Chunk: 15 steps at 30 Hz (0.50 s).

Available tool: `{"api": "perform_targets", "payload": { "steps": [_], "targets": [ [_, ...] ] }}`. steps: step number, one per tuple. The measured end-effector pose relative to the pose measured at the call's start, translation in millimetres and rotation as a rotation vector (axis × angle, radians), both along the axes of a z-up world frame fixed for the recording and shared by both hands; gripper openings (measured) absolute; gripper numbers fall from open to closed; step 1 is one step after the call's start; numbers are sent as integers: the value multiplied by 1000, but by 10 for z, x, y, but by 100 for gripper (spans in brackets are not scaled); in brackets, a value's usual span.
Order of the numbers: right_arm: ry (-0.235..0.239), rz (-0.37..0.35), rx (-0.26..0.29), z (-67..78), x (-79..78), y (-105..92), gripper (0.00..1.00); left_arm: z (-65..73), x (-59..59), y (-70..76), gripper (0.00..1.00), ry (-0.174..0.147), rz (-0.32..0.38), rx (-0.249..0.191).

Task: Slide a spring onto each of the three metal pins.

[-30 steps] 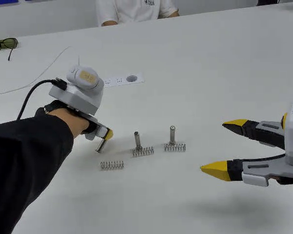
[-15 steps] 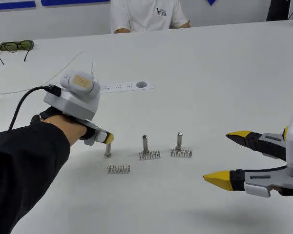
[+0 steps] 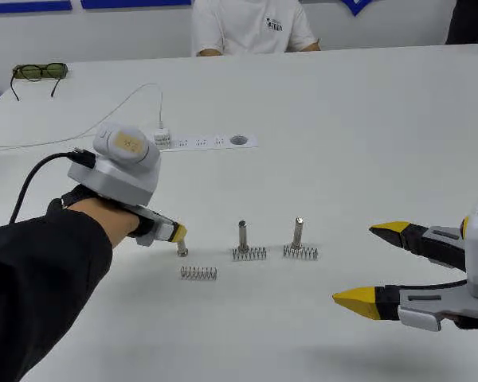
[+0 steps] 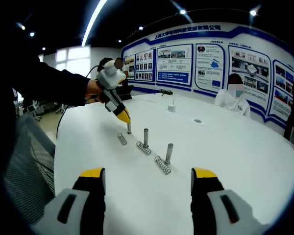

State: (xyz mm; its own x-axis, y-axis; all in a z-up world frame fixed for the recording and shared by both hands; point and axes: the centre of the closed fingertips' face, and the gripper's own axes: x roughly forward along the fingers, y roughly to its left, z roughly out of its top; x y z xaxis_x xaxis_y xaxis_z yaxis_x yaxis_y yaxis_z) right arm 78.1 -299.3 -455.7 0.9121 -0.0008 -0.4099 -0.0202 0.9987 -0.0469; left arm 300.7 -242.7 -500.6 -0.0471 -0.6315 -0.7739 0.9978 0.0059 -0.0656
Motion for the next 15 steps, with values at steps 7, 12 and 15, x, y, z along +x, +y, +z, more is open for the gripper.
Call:
{"api": "perform_targets", "payload": {
  "steps": [7, 12, 15],
  "targets": [
    [4, 9, 1, 2, 20, 38, 72, 3, -9, -13, 8, -17, -27, -6],
    [3, 4, 2, 7, 9, 31, 72, -34, -38, -14, 9, -57, -71, 2],
    [4, 5, 1, 7, 5, 34, 72, -81, -50, 15, 10, -65, -81, 17]
  ]
}}
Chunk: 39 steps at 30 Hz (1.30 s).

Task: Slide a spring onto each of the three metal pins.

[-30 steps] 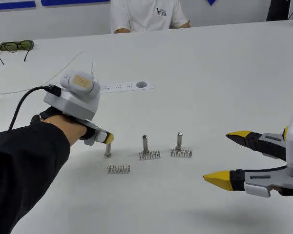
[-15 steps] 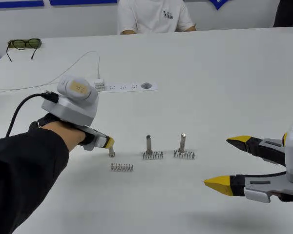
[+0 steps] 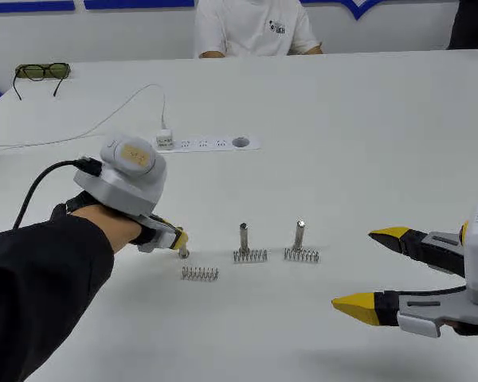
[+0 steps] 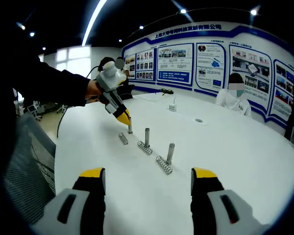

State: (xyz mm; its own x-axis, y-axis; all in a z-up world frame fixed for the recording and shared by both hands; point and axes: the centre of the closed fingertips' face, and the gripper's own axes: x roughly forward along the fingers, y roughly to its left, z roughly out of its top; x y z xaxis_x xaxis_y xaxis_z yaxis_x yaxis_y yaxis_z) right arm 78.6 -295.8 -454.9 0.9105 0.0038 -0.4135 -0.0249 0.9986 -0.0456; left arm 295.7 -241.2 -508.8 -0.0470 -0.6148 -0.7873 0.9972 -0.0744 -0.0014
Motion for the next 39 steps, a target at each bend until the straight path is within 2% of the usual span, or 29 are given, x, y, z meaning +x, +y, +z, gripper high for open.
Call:
{"api": "perform_targets", "payload": {
  "steps": [8, 11, 20, 24, 27, 30, 32, 39],
  "targets": [
    [0, -1, 3, -12, -13, -10, 72, -10, 19, 12, 22, -11, -3, -11],
    [1, -1, 4, -14, -10, -12, 72, -6, 16, 24, 26, -6, -3, -17],
    [6, 8, 6, -27, -3, 11, 72, 22, -17, 159, 30, -4, -22, -34],
    [8, 9, 6, -30, -1, 20, 72, 27, -76, 247, 31, 7, -54, -40],
    [9, 9, 6, -33, 0, 19, 72, 19, -153, 313, 30, 12, -104, -41],
    [11, 8, 6, -36, 1, 19, 72, 3, -217, 373, 27, -11, -168, -39],
    [14, 8, 5, -43, 1, 18, 72, -7, -258, 378, 26, -35, -225, -51],
    [18, 4, 5, -46, -1, 21, 72, -58, -310, 327, 25, -26, -273, -72]
  ]
}}
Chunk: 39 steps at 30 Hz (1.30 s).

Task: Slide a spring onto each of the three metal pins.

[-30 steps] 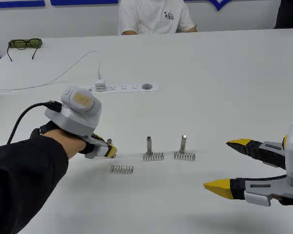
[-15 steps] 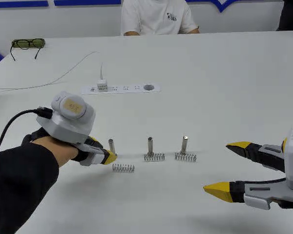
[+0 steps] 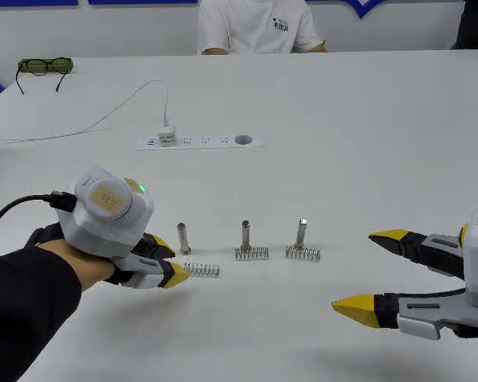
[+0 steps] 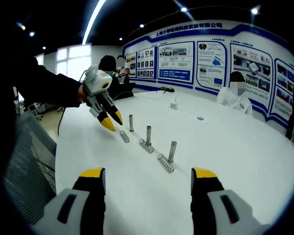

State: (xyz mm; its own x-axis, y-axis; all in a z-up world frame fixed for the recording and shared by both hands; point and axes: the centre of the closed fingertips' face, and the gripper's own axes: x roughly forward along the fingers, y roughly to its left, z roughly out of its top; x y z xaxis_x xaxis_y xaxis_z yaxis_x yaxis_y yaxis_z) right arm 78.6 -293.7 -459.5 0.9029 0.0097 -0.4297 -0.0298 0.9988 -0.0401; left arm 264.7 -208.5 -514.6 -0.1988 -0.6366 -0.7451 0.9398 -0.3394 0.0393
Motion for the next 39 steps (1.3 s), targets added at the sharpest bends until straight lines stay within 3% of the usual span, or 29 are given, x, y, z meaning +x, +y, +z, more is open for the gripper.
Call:
{"api": "perform_targets", "payload": {
  "steps": [6, 15, 28, 39],
  "targets": [
    [7, -6, 1, -16, -7, -13, 72, -67, -34, -54, 22, -30, -68, -5],
    [10, -19, 4, -31, -26, -44, 72, -184, -99, -99, 21, -33, -123, 16],
    [7, -18, 8, -34, -31, -48, 72, -263, -67, -31, 14, -48, -124, 57],
    [4, -10, 9, -30, -23, -30, 72, -272, -109, -10, 12, -61, -143, 52]
  ]
}}
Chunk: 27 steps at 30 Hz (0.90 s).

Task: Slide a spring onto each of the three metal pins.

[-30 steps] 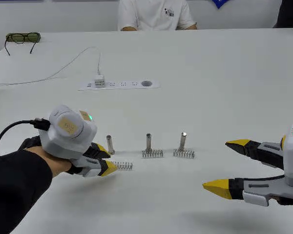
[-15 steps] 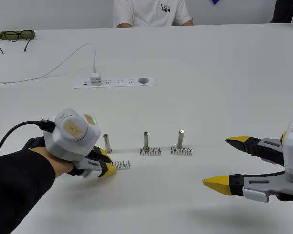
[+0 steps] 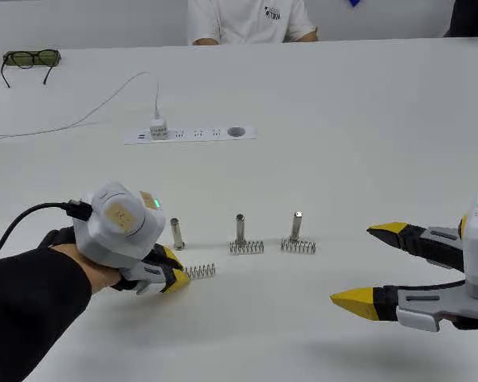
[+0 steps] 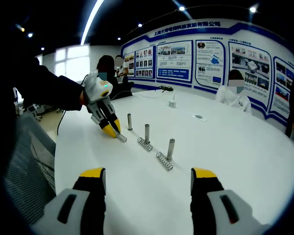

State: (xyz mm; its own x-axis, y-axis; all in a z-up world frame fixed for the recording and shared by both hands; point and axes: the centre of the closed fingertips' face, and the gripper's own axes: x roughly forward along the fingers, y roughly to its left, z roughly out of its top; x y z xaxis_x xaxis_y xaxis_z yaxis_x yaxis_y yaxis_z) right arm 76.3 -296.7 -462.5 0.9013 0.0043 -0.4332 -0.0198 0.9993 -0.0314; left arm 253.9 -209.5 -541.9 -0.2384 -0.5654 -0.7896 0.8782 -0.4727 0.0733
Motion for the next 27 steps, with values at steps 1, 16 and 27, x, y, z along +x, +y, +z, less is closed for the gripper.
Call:
{"api": "perform_targets", "payload": {
  "steps": [1, 16, 27],
  "targets": [
    [0, 1, 0, 2, 1, 2, 71, 1, -6, 3, 12, -2, -5, -1],
    [4, 72, -25, 72, 120, 189, 64, 188, -105, 29, 10, 1, -29, -44],
    [45, 238, -53, 69, 374, 591, 48, 378, -309, 106, 10, -9, -90, -59]
  ]
}}
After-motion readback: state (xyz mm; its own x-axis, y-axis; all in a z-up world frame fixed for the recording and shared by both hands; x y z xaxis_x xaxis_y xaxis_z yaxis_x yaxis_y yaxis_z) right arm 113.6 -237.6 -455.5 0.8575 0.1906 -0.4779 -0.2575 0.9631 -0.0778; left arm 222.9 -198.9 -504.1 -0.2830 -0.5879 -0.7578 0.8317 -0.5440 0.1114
